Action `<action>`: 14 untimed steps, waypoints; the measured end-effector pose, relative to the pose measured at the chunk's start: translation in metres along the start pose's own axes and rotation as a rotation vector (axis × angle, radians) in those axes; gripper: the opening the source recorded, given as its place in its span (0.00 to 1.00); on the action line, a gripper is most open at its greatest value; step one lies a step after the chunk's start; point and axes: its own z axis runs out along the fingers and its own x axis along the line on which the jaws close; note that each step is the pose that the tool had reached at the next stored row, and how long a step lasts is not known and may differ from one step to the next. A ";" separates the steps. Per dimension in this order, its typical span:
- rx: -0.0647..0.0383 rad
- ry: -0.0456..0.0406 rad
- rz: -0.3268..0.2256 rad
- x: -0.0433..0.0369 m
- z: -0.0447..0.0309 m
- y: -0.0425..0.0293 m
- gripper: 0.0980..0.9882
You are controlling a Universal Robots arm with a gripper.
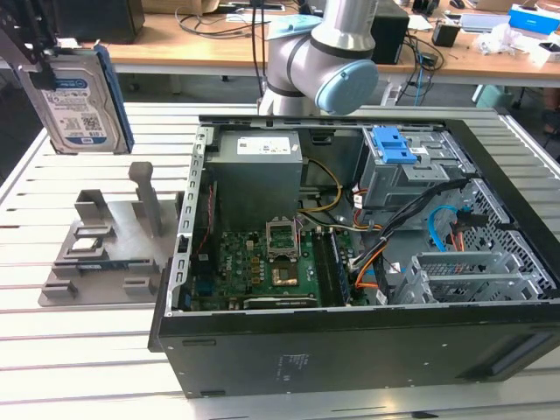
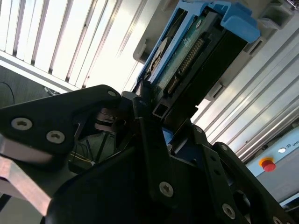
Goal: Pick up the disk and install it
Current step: 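Pick up the disk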
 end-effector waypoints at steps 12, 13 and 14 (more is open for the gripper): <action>0.000 0.0000 0.000 -0.0006 -0.0241 0.0011 0.30; 0.000 0.0000 0.000 -0.0006 -0.0261 0.0012 0.30; 0.000 0.0000 0.000 -0.0006 -0.0274 0.0012 0.30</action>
